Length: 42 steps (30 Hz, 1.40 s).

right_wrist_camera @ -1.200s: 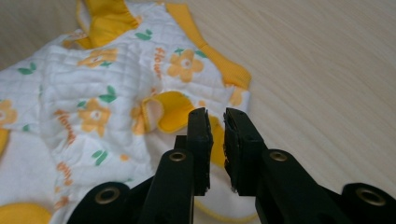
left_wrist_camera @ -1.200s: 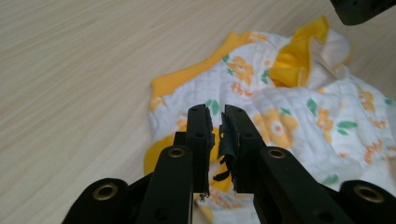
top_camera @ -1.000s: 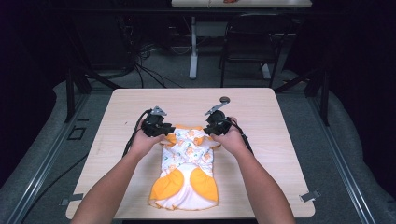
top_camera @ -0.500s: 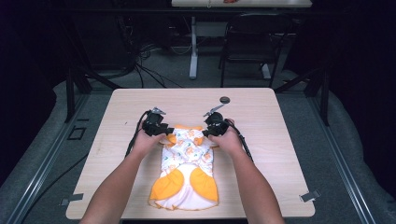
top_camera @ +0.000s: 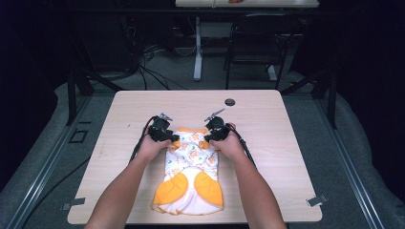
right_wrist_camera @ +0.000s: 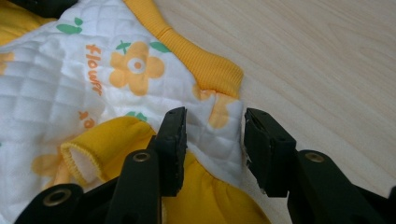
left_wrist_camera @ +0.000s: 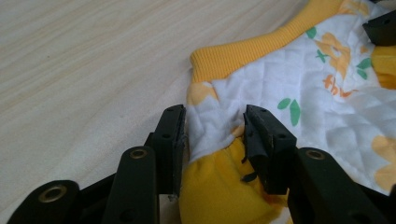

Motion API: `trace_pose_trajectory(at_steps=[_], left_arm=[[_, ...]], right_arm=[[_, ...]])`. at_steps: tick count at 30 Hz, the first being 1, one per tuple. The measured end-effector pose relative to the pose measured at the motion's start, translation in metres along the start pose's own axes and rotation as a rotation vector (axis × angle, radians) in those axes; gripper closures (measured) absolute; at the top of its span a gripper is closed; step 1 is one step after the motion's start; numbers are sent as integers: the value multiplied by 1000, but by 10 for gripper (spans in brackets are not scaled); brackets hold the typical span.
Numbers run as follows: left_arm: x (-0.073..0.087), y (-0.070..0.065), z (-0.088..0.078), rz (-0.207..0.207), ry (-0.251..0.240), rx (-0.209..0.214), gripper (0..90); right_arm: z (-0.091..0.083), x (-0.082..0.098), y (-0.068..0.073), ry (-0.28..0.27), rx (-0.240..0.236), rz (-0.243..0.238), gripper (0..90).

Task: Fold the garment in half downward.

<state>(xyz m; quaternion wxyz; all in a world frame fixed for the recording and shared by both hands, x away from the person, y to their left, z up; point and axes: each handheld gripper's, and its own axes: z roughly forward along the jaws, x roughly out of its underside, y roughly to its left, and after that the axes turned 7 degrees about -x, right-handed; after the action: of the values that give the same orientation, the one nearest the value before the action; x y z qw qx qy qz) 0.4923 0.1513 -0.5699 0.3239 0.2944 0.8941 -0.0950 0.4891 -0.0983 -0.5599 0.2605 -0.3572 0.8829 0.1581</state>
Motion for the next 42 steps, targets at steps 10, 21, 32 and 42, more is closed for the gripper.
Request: trace_pose_trajectory(at_steps=[10, 21, 32, 42], left_arm=[[3, 0, -1, -7, -13, 19, 727], [-1, -6, -3, -3, 13, 3, 833], [-2, -4, -7, -12, -4, 10, 839], [-5, 1, -24, -21, -60, 24, 845]], right_arm=[[0, 2, -3, -5, -57, 45, 682], [-2, 0, 6, -2, -20, 16, 886], [-9, -1, 5, -27, -27, 20, 889], [-24, -4, 5, -75, -40, -6, 892]])
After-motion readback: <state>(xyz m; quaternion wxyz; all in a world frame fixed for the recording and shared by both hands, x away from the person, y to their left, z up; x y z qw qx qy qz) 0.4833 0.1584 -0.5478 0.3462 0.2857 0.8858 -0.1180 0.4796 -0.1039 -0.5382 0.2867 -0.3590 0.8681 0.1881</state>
